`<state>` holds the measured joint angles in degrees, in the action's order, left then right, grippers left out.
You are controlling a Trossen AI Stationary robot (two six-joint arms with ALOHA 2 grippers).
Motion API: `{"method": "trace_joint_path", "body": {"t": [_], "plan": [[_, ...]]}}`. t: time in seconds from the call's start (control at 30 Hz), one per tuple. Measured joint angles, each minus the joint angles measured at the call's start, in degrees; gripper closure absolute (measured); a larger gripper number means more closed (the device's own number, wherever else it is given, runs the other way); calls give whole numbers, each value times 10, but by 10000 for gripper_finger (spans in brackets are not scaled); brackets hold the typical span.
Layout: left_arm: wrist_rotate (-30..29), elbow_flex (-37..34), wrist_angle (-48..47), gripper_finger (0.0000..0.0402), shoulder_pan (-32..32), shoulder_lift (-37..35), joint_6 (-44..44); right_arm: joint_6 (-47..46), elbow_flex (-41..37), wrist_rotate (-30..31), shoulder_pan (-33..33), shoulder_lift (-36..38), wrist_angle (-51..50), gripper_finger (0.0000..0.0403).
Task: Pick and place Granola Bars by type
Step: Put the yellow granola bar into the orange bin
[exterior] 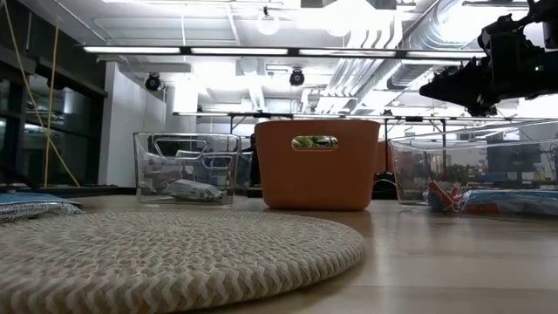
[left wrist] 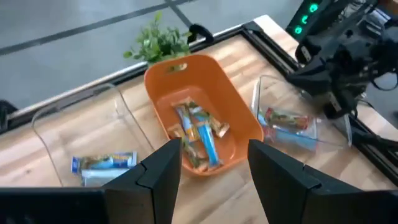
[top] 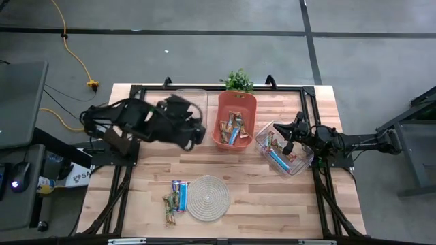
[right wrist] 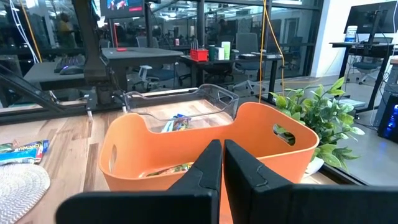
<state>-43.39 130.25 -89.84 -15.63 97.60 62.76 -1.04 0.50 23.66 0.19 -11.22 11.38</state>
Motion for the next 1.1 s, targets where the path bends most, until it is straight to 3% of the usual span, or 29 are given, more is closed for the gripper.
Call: {"method": "trace_joint_path", "body": {"t": [0.2, 0.63, 0.93, 1.1], "plan": [[-1, -72, -1, 220, -48, -14, 92, 0, 0, 0, 0, 0, -1, 402], [157, -287, -2, 220, -142, -19, 422, 0, 0, 0, 0, 0, -1, 402], [256, -356, 0, 220, -242, -19, 664, 0, 0, 0, 0, 0, 0, 402], [307, -381, 51, 220, -274, -19, 698, 0, 0, 0, 0, 0, 0, 402]]}}
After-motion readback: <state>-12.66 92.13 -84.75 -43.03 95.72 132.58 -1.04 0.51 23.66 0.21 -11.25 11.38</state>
